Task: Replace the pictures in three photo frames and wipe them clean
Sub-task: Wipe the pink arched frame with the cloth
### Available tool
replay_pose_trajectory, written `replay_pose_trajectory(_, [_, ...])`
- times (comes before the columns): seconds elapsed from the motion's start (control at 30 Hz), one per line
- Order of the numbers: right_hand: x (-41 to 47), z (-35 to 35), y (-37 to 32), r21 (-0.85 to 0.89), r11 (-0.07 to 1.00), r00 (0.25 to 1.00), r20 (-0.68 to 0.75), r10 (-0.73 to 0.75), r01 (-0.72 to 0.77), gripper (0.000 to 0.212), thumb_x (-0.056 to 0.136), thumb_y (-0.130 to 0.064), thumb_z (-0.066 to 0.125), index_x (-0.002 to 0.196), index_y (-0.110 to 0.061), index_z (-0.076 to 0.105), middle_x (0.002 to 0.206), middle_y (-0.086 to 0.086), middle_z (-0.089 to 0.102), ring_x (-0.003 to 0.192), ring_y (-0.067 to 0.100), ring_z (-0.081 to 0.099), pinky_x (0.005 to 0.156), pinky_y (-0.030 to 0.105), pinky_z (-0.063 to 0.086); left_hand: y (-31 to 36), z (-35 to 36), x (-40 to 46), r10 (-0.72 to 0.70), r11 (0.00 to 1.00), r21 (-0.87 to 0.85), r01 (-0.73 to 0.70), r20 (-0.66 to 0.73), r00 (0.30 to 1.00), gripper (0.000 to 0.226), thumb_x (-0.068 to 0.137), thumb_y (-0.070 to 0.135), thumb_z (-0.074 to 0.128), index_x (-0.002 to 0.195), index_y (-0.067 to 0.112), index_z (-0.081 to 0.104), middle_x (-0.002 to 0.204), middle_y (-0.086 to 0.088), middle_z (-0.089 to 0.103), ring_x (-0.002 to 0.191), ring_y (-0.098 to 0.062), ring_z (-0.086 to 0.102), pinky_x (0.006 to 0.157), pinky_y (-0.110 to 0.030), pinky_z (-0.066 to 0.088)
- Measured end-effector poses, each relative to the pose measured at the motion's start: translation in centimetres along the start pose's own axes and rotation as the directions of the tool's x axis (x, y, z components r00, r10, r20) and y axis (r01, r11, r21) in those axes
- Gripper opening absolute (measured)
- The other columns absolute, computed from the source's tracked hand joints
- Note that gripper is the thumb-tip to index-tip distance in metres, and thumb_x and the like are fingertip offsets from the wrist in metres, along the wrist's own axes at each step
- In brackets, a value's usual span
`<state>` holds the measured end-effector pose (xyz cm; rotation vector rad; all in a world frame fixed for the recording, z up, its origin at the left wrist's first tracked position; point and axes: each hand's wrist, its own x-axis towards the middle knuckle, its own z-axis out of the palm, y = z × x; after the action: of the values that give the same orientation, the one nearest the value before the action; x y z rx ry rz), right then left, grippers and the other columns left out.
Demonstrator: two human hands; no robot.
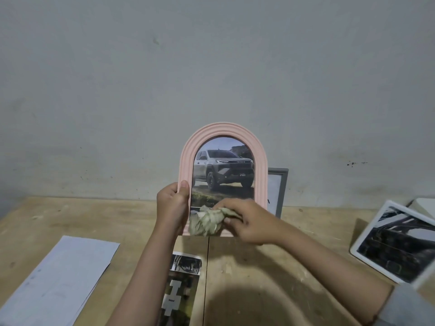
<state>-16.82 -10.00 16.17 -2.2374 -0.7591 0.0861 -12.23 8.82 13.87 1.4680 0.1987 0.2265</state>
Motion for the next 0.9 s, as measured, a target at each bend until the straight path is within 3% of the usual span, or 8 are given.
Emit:
replay_pose_trajectory(0.07, [0.5, -2.3, -0.3, 0.157, 0.986, 0.998, 0.010, 0.057, -0.058, 0.024, 0.088, -0.016, 0.050, 0.109, -0.015, 0.062, 0.100, -0.004, 0.066, 0.097, 0.011, 0.061, 0.085, 0.026, 0.048, 0.1, 0.0, 0.0, 0.009, 1.000, -0.018, -0.009, 0.008, 1.000, 0.035, 0.090, 0.029, 0.055, 0.065, 0.003, 0.056, 0.065, -0.011, 0.044, 0.062, -0.023, 0.040, 0.061, -0.034, 0.034])
replay_pose_trajectory(0.13, [1.0, -4.5, -0.6, 0.166, 0.985, 0.986, -0.153, 0.068, -0.042, 0.026, 0.086, -0.021, 0.049, 0.110, -0.020, 0.061, 0.101, -0.006, 0.066, 0.098, 0.010, 0.061, 0.086, 0.027, 0.048, 0.5, -0.2, 0.1, 0.029, 0.999, -0.017, -0.029, 0.009, 1.000, 0.032, 0.091, 0.028, 0.054, 0.072, 0.003, 0.056, 0.068, -0.012, 0.040, 0.065, -0.024, 0.037, 0.063, -0.035, 0.030])
replay_pose_trajectory(0.27, [2.5, -7.5, -0.6, -0.308, 0.950, 0.863, -0.466, -0.196, 0.049, 0.050, 0.076, -0.005, 0.048, 0.125, -0.010, 0.057, 0.116, 0.009, 0.065, 0.103, 0.026, 0.060, 0.089, 0.033, 0.049, 0.7, -0.5, 0.2, 0.035, 0.999, -0.020, -0.034, 0.043, 0.998, 0.040, 0.087, 0.033, 0.057, 0.073, -0.005, 0.055, 0.068, -0.012, 0.038, 0.063, -0.026, 0.034, 0.062, -0.037, 0.028])
replay_pose_trajectory(0.37, [4.0, -7.8, 0.6, -0.634, 0.773, 0.864, -0.368, -0.344, 0.037, 0.062, 0.069, 0.000, 0.048, 0.131, -0.004, 0.053, 0.129, 0.014, 0.058, 0.118, 0.032, 0.055, 0.099, 0.046, 0.042, 0.6, -0.1, -0.3, 0.038, 0.999, -0.017, -0.037, 0.085, 0.996, 0.046, 0.090, 0.029, 0.056, 0.076, -0.015, 0.052, 0.067, -0.013, 0.041, 0.063, -0.025, 0.037, 0.062, -0.036, 0.031])
replay_pose_trajectory(0.47, [4.4, -5.7, 2.1, -0.751, 0.659, 0.903, -0.252, -0.347, 0.044, 0.076, 0.059, 0.012, 0.060, 0.133, 0.000, 0.049, 0.137, 0.020, 0.050, 0.126, 0.035, 0.049, 0.102, 0.054, 0.036, 0.7, 0.1, -0.4, 0.040, 0.999, -0.018, -0.039, 0.057, 0.998, 0.031, 0.096, 0.019, 0.052, 0.073, -0.002, 0.052, 0.064, -0.009, 0.033, 0.058, -0.020, 0.030, 0.058, -0.033, 0.025])
replay_pose_trajectory(0.6, [2.2, -1.1, 2.9, -0.677, 0.721, 0.918, -0.175, -0.356, 0.150, 0.081, 0.062, 0.013, 0.058, 0.139, -0.006, 0.043, 0.146, 0.014, 0.040, 0.136, 0.029, 0.038, 0.110, 0.049, 0.028, 0.8, -0.4, 0.2, 0.008, 0.999, -0.051, -0.009, -0.014, 1.000, 0.033, 0.096, 0.019, 0.052, 0.068, 0.001, 0.052, 0.064, -0.010, 0.036, 0.056, -0.019, 0.032, 0.056, -0.031, 0.028])
replay_pose_trajectory(0.73, [-0.2, 3.0, 2.8, -0.493, 0.831, 0.930, -0.104, -0.352, 0.259, 0.076, 0.059, 0.017, 0.048, 0.131, -0.007, 0.053, 0.136, 0.011, 0.053, 0.129, 0.024, 0.047, 0.109, 0.044, 0.037, 0.9, -0.6, 0.3, 0.000, 0.997, -0.077, -0.005, -0.071, 0.997, 0.039, 0.097, 0.018, 0.051, 0.059, 0.007, 0.048, 0.056, -0.004, 0.036, 0.052, -0.017, 0.032, 0.052, -0.028, 0.027])
replay_pose_trajectory(0.9, [-0.4, 3.4, 1.8, -0.224, 0.965, 0.982, -0.100, -0.162, 0.137, 0.058, 0.067, 0.011, 0.045, 0.120, -0.010, 0.057, 0.113, 0.002, 0.062, 0.101, 0.019, 0.050, 0.085, 0.034, 0.047, 0.3, -0.6, -0.1, 0.023, 1.000, 0.003, -0.023, -0.071, 0.997, 0.033, 0.097, 0.022, 0.051, 0.073, 0.001, 0.056, 0.056, -0.008, 0.038, 0.045, -0.018, 0.037, 0.042, -0.024, 0.033])
